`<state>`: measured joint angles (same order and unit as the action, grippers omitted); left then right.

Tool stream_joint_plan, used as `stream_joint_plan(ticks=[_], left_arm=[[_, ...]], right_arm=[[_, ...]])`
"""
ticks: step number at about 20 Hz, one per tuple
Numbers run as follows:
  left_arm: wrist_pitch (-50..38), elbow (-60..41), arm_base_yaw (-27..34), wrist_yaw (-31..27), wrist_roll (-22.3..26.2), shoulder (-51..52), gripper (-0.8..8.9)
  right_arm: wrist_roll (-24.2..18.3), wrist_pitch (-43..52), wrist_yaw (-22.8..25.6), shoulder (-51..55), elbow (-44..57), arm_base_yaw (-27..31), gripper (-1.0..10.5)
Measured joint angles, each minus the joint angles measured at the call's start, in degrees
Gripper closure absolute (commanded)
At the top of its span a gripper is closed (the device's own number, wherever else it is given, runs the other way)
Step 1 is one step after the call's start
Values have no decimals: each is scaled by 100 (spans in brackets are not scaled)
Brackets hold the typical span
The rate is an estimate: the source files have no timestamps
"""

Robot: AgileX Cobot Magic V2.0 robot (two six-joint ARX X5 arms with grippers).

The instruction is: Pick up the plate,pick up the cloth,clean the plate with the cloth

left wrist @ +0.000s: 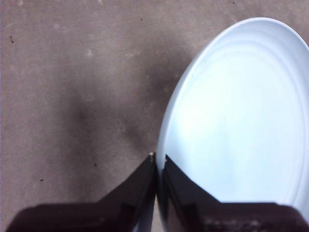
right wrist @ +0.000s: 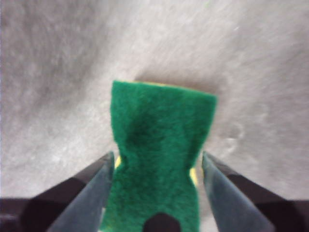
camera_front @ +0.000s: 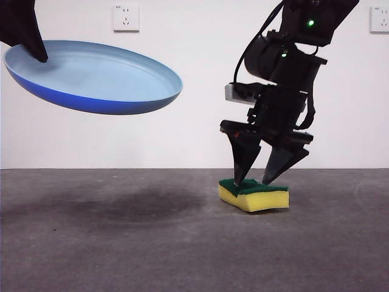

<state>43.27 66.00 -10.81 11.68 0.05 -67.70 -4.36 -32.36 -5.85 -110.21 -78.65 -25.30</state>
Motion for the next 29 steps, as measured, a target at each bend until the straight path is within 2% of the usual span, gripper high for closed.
stream_joint_plan(ticks=[4, 7, 8, 13, 16, 20, 22, 24, 26, 29], left_arm=[[-2, 0, 0, 0, 0, 0, 821], [0, 0, 0, 0, 0, 0, 821], [0, 0, 0, 0, 0, 0, 821], [-44, 0, 0, -24, 2, -15, 821], [-254, 0, 0, -247, 4, -249, 821], [-509, 0, -7, -271, -2, -1021, 821], [-643, 0, -83, -267, -9, -1469, 821], [-809, 0, -240, -48, -70, -1843, 821], [-966, 0, -481, 407, -162, -2116, 821], [-1401, 0, -911, 459, -339, -2170, 821]], right_arm=[[-9, -26, 11, -153, -2, -79, 865], [-15, -107, 20, -350, -98, -74, 876], [-15, -131, 22, -424, -144, -74, 957], [-15, -168, 15, -470, -186, -98, 962], [-13, -229, 39, -280, -116, -151, 962], [74, -391, -81, 673, -37, -271, 962], [153, -363, -402, 1309, -39, -286, 962], [273, -365, -621, 1685, -42, -372, 962], [352, -367, -623, 1816, -42, -592, 963], [374, -326, -592, 1703, -42, -1023, 963]])
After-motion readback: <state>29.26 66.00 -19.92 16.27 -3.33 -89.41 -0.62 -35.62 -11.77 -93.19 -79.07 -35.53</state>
